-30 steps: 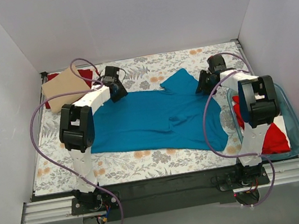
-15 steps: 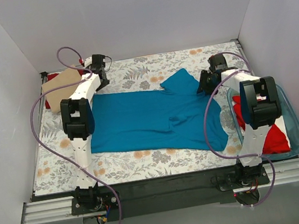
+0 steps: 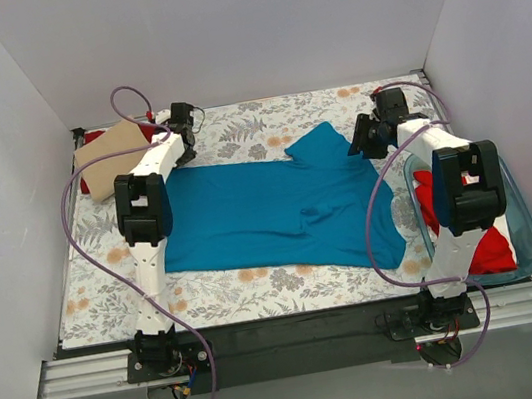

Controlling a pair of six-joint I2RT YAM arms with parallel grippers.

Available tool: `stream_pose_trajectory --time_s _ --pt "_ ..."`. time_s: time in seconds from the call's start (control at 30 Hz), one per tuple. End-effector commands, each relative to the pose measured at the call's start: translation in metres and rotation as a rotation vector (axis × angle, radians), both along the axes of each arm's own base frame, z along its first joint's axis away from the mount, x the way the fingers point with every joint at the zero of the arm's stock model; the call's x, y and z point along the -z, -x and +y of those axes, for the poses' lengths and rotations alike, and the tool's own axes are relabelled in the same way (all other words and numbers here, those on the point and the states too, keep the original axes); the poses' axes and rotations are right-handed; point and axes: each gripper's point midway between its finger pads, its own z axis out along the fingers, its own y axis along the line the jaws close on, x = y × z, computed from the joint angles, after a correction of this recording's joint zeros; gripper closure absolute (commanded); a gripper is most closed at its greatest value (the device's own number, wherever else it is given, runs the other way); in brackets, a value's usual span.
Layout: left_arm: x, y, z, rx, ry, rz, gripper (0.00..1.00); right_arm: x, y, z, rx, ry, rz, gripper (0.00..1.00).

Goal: Fold and stack the t-shirts
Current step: Fold the tshirt

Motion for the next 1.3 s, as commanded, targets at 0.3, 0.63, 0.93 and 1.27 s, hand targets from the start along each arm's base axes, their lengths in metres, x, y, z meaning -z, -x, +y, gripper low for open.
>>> stream_pose_trajectory --time_s 0.3,0.63,0.93,1.27 --pt "-0.048 0.003 0.016 -0.048 -0.056 -0.085 0.69 -0.029 -0.008 0.002 -0.023 -0.015 -0.075 0.47" --pt "-0.06 0.008 0.021 -0.058 -0.075 -0.102 0.67 -0.026 -0.007 0.003 -0.025 -0.022 -0.073 0.47" --pt "-0.035 0.008 0.022 -0.047 -0.101 -0.033 0.66 -0.027 -0.007 0.003 -0.026 -0.022 -0.075 0.47" --pt "-0.014 0.011 0.018 -0.03 -0.086 0.007 0.66 -0.027 -0.009 0.003 -0.028 -0.021 -0.077 0.47"
